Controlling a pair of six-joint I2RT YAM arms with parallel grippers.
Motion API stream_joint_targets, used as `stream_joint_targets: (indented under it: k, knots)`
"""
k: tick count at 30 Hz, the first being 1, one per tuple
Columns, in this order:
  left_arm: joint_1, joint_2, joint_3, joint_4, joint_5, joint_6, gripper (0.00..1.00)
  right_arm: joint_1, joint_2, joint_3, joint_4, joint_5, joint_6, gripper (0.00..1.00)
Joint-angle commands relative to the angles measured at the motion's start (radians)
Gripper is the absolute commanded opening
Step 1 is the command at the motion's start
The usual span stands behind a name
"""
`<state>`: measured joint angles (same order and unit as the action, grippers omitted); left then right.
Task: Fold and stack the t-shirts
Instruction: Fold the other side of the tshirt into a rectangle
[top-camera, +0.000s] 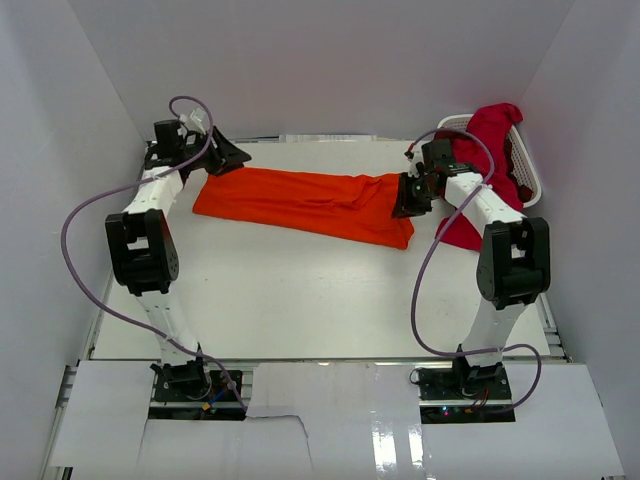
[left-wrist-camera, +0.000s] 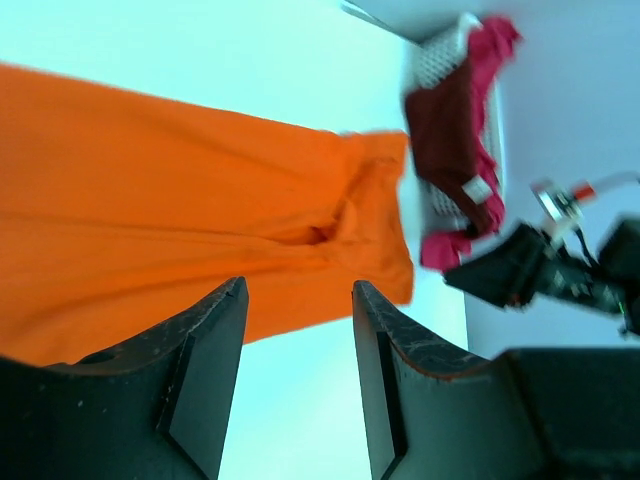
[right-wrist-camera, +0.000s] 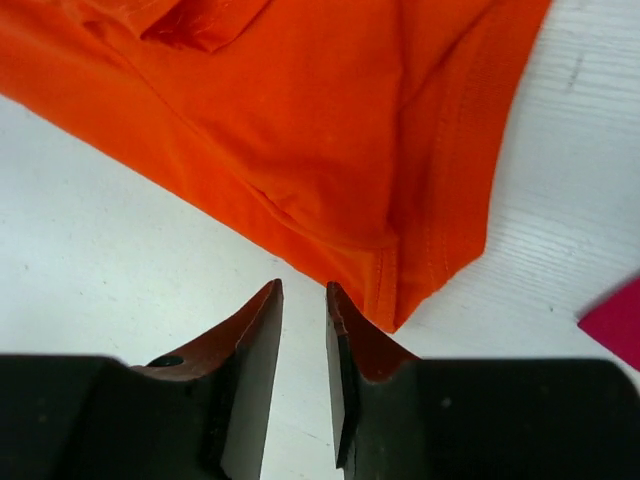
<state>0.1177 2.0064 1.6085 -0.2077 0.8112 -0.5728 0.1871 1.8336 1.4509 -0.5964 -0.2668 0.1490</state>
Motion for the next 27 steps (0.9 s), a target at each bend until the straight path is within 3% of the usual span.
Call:
stream_joint_targets:
  k: [1,3,5,12,22,27]
  knots:
    - [-0.079,0.003,0.039,-0.027,0.143,0.088,0.56,0.015,0.035,0.045,0.020,-0.034,0.018,0.26]
    - [-0.143,0.047,0.083,-0.082,0.170,0.151,0.54,0.021,0.062,0.058,0.026,-0.035,0.021,0.12]
    - [-0.193,0.075,0.122,-0.133,0.158,0.239,0.54,0.025,0.081,0.066,0.029,-0.041,0.024,0.08]
    - [-0.294,0.181,0.301,-0.328,0.062,0.511,0.48,0.037,0.151,0.049,0.069,-0.038,0.030,0.08]
    - [-0.473,0.181,0.275,-0.351,-0.108,0.830,0.55,0.043,0.204,-0.014,0.112,-0.018,0.029,0.08]
    - [-0.561,0.163,0.228,-0.360,-0.245,1.071,0.48,0.046,0.217,-0.034,0.126,-0.022,0.031,0.08]
